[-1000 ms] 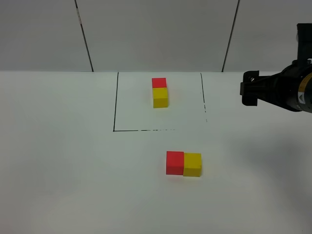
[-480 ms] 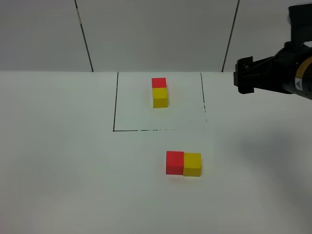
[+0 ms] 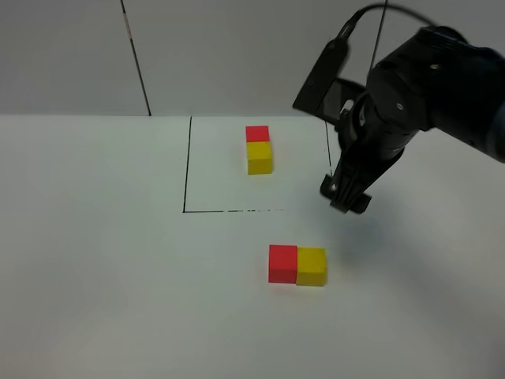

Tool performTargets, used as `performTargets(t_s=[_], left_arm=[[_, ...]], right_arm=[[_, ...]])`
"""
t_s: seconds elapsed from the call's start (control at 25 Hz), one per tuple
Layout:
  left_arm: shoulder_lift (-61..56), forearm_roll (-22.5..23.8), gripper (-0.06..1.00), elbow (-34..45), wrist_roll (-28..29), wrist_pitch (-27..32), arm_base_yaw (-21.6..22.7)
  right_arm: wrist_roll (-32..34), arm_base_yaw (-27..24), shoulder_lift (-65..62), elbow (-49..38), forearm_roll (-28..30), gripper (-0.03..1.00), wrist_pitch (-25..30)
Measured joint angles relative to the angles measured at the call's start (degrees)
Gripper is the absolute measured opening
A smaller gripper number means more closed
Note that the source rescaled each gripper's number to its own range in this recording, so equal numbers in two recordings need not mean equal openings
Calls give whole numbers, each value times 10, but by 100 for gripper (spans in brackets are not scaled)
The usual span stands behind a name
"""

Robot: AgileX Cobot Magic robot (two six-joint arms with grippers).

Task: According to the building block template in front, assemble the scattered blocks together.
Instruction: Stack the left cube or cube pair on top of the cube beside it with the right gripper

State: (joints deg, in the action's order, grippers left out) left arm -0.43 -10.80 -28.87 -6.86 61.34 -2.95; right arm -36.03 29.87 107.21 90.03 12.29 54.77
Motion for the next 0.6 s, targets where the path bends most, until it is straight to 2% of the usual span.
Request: performTargets(t_s=[0.12,0.24,0.6], left_arm=[[0,0,68,0,0,0,0],[0,0,68,0,0,0,0],[0,0,68,0,0,0,0]], right_arm=[[-94,0,58,43,-88,90,53],[-144,0,97,67,-126,90,81],[-160,8,164,72,-164,90,68]])
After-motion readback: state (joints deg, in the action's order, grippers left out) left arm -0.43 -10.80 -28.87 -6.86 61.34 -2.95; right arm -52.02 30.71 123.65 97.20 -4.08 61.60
